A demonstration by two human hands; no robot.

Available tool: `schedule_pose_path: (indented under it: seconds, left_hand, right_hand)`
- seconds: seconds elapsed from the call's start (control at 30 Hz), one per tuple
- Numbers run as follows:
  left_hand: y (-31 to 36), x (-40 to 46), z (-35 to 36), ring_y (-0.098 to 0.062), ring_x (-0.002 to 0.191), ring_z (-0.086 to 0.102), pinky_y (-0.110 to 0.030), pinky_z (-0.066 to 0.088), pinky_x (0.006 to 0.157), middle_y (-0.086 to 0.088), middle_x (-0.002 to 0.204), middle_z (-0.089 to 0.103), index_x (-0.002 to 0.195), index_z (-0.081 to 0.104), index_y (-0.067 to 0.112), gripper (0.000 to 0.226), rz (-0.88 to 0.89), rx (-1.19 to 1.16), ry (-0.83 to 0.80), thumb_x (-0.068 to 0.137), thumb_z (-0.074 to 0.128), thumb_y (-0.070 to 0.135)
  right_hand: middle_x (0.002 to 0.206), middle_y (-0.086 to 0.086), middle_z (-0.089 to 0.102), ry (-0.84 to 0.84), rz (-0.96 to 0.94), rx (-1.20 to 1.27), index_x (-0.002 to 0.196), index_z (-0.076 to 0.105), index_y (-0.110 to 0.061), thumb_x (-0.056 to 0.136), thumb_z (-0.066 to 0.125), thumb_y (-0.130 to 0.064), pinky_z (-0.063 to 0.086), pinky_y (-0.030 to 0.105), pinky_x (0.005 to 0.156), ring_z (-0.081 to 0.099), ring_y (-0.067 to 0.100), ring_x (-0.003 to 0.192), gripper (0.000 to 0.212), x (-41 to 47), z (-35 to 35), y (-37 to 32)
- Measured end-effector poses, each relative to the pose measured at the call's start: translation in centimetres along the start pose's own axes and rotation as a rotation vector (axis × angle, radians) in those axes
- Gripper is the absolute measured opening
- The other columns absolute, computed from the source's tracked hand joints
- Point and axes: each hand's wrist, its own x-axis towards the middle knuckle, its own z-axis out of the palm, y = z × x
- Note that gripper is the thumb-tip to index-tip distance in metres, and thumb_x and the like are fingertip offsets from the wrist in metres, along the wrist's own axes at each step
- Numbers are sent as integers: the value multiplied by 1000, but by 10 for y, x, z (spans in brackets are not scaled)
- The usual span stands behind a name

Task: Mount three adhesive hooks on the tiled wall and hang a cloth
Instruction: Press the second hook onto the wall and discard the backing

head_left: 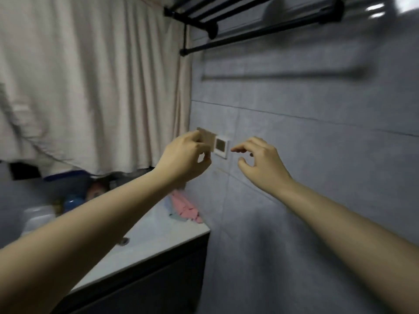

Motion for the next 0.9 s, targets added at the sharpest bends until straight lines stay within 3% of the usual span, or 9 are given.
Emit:
schedule_pose_path:
  seconds: [0.07, 0.17, 0.3, 0.5, 0.6, 0.73, 0.9]
  left_hand:
    - [-33, -20, -5, -26, 69, 57, -25, 29, 52, -2, 81, 55, 76, 74, 17, 8, -48, 37, -70, 79, 67, 19]
    - [-85, -52, -12, -25, 68, 55, -22, 23, 48, -2, 82, 54, 77, 75, 16, 14, -165, 60, -127, 83, 64, 22]
    - [-152, -92, -19, -26, 72, 58, -31, 42, 53, -2, 85, 56, 84, 77, 17, 17, -268, 104, -183, 86, 62, 23]
    - [-254, -162, -33, -33, 77, 62, -43, 52, 57, -5, 92, 60, 90, 75, 17, 19, -404, 194, -211, 82, 58, 18]
    - [-300, -202, -43, -36, 78, 61, -40, 49, 55, -8, 92, 61, 89, 75, 15, 22, -462, 240, -252, 78, 55, 17]
    - [-333, -233, -55, -32, 81, 60, -31, 38, 57, -5, 94, 61, 88, 74, 17, 17, -510, 258, -299, 79, 60, 12]
    - [-372, -269, -64, -26, 82, 59, -31, 43, 59, -1, 92, 58, 91, 73, 19, 15, -651, 220, -308, 80, 64, 14]
  right_hand:
    - [100, -7, 61, -19, -23, 66, 106, 72, -15, 84, 62, -5, 31, 2, 85, 48, -3, 96, 26, 10, 38, -14]
    - [99, -1, 65, -78, -40, 169, 104, 72, -12, 83, 63, -3, 34, 4, 81, 54, 6, 92, 24, 25, 105, -40]
    - [99, 5, 66, -171, -32, 281, 103, 73, -13, 82, 61, -2, 36, 15, 79, 59, 18, 92, 26, 45, 193, -80]
    - [101, 3, 68, -337, -103, 402, 103, 74, -12, 80, 60, -1, 41, 18, 85, 61, 17, 97, 30, 78, 303, -149]
    - [99, -1, 67, -440, -146, 409, 102, 75, -15, 80, 61, -1, 38, 11, 84, 59, 15, 99, 30, 94, 349, -186]
    - [101, 7, 68, -530, -232, 356, 103, 76, -17, 81, 60, -6, 44, 30, 92, 59, 25, 103, 29, 109, 380, -212]
    - [109, 7, 68, -634, -299, 343, 105, 75, -15, 82, 60, -9, 40, 28, 93, 56, 25, 107, 28, 116, 423, -247]
